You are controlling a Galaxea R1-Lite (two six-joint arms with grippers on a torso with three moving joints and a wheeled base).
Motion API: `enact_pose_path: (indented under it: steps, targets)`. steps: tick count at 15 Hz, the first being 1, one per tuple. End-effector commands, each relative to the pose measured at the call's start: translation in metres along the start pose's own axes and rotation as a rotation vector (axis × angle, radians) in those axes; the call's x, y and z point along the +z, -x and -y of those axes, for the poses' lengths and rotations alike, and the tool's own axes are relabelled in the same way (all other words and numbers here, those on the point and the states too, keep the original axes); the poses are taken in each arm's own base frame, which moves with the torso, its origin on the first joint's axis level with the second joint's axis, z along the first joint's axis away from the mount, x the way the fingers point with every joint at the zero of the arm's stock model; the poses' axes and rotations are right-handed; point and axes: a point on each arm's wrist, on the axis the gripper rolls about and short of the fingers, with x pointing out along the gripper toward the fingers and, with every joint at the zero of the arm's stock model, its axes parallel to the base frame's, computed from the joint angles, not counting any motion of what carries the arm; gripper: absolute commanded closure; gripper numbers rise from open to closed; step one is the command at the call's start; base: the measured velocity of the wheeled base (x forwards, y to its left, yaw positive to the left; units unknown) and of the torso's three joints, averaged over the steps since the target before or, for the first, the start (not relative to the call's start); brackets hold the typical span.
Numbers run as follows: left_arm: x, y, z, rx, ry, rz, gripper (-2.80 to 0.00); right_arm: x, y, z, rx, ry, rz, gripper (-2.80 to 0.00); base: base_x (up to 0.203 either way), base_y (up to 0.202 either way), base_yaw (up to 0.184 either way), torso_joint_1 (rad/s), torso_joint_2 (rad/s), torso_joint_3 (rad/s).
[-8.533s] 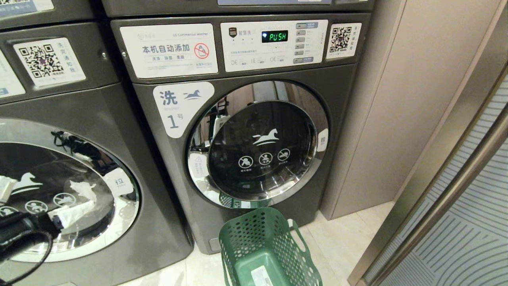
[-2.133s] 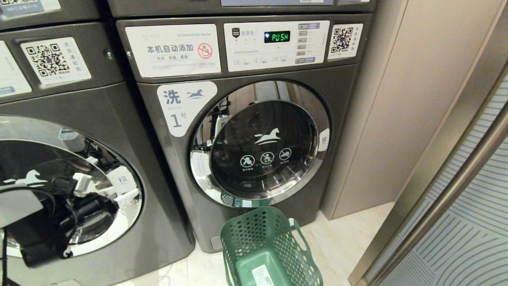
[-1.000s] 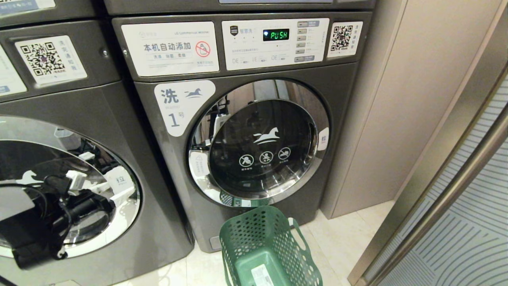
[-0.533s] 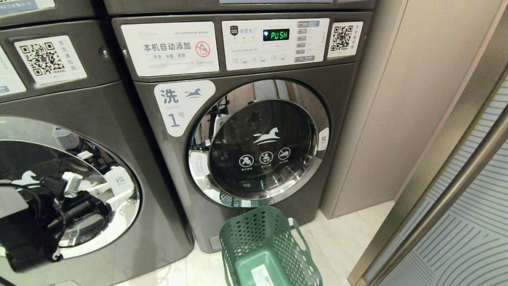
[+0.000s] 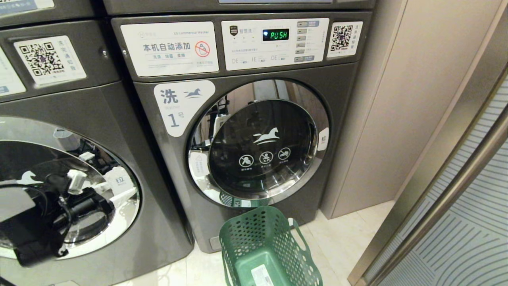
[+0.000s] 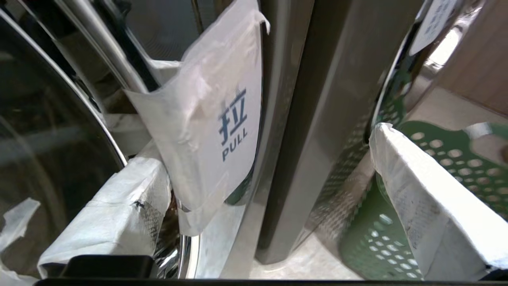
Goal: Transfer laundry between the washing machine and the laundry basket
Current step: Open the lid of the washing machine
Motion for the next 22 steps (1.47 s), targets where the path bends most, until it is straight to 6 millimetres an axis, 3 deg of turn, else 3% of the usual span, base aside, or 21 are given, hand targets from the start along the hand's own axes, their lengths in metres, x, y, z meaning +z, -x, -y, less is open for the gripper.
enact_pose_path:
  steps: [1, 5, 9, 15, 19, 22]
  targets:
    - [-0.008, -0.009, -0.006, -0.013, 0.004, 0.011, -2.80, -0.009, -0.002, 0.000, -0.001, 0.000, -0.034, 0.00, 0.000, 0.000, 0.000, 0.000, 0.00, 0.000]
    - [-0.011, -0.023, -0.005, -0.080, 0.047, 0.020, -2.80, -0.009, -0.002, 0.000, -0.001, 0.000, -0.034, 0.00, 0.000, 0.000, 0.000, 0.000, 0.00, 0.000]
    - [-0.015, -0.022, 0.000, -0.306, 0.036, 0.010, -2.80, -0.009, -0.002, 0.000, -0.001, 0.000, -0.034, 0.00, 0.000, 0.000, 0.000, 0.000, 0.00, 0.000]
    - [-0.022, -0.012, 0.013, -0.500, -0.017, 0.015, -2.80, -0.009, -0.002, 0.000, -0.001, 0.000, -0.034, 0.00, 0.000, 0.000, 0.000, 0.000, 0.00, 0.000]
    - [-0.019, -0.012, 0.016, -0.534, -0.018, 0.017, -2.80, -0.009, -0.002, 0.000, -0.001, 0.000, -0.034, 0.00, 0.000, 0.000, 0.000, 0.000, 0.00, 0.000]
    - [-0.017, -0.001, 0.021, -0.518, 0.001, 0.010, -2.80, -0.009, -0.002, 0.000, -0.001, 0.000, -0.034, 0.00, 0.000, 0.000, 0.000, 0.000, 0.00, 0.000]
